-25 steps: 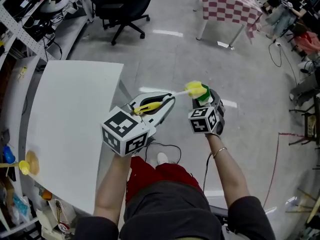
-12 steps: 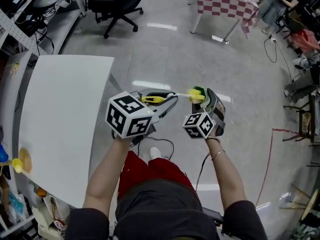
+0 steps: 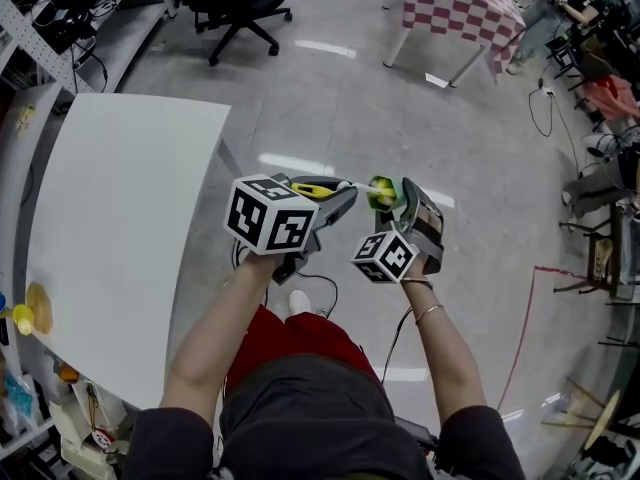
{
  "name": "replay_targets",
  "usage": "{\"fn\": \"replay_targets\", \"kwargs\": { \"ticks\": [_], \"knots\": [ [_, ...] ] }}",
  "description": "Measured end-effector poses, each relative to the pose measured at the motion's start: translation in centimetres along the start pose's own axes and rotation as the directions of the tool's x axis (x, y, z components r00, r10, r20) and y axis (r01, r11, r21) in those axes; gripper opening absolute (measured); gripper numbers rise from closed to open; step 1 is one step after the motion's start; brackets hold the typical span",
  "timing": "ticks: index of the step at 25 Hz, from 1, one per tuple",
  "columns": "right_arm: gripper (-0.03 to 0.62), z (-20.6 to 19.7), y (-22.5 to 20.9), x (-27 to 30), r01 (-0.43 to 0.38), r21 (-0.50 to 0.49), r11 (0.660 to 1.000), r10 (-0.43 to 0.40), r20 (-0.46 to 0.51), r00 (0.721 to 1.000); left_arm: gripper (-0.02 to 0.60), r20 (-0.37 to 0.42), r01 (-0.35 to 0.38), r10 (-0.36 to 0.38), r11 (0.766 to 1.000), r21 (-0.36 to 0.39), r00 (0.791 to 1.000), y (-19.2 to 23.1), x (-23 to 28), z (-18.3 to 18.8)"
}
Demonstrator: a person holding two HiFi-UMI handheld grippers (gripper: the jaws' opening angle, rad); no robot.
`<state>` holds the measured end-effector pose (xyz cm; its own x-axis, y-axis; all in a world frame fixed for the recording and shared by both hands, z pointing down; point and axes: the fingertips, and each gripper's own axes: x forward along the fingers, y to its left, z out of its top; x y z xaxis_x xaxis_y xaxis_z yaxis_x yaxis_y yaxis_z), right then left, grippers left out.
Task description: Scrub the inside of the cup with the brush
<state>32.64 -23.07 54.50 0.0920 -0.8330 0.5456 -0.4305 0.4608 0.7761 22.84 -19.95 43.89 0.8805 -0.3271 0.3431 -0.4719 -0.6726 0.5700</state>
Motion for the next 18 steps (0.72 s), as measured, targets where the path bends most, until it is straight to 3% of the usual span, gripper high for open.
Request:
{"fn": "replay_targets", "kwargs": {
  "ticks": [2, 4, 6, 7, 9, 12, 15, 16, 17, 18],
  "knots": [
    [0.308, 0.3, 0.4, 0.3, -0.024, -0.013, 1.000, 0.024, -0.002, 1.000, 0.044, -0.014, -0.009, 0.009, 0.999, 0.031, 1.000, 0.1, 0.3, -0.3],
    [0.308, 0.4, 0.9, 0.6, -0.064, -0.018, 0.998, 0.064, 0.005, 0.998, 0.044, -0.041, 0.002, 0.003, 0.993, 0.119, 0.999, 0.0, 0.4, -0.6],
    [0.308, 0.6, 1.3, 0.5, -0.117, -0.022, 0.993, 0.117, 0.013, 0.993, 0.044, -0.079, 0.035, -0.015, 0.965, 0.259, 0.997, -0.2, 0.4, -0.9],
    [0.308, 0.8, 1.6, 0.5, -0.145, -0.024, 0.989, 0.146, 0.019, 0.989, 0.044, -0.103, 0.057, -0.022, 0.935, 0.350, 0.994, -0.4, 0.4, -1.0],
    [0.308, 1.2, 2.1, 0.3, -0.201, -0.030, 0.979, 0.202, 0.034, 0.979, 0.044, -0.161, 0.110, -0.024, 0.831, 0.546, 0.987, -1.0, 0.3, -1.4],
    [0.308, 1.7, 2.6, 0.1, -0.261, -0.040, 0.965, 0.263, 0.062, 0.963, 0.044, -0.251, 0.207, -0.016, 0.613, 0.762, 0.968, -2.0, 0.2, -2.1],
    [0.308, 1.8, 2.7, -0.1, -0.286, -0.063, 0.956, 0.291, 0.091, 0.952, 0.045, -0.321, 0.292, 0.010, 0.390, 0.873, 0.947, -2.7, 0.1, -2.8],
    [0.308, 1.8, 2.7, -0.1, -0.286, -0.068, 0.956, 0.292, 0.098, 0.952, 0.044, -0.334, 0.309, 0.020, 0.335, 0.890, 0.942, -2.9, 0.1, -2.9],
    [0.308, 1.8, 2.6, -0.2, -0.282, -0.068, 0.957, 0.288, 0.102, 0.952, 0.046, -0.341, 0.317, 0.027, 0.305, 0.898, 0.940, -3.1, 0.2, -2.9],
    [0.308, 1.7, 2.4, -0.2, -0.276, -0.059, 0.959, 0.281, 0.102, 0.954, 0.046, -0.339, 0.314, 0.027, 0.313, 0.896, 0.940, -3.2, 0.3, -2.7]
  ]
}}
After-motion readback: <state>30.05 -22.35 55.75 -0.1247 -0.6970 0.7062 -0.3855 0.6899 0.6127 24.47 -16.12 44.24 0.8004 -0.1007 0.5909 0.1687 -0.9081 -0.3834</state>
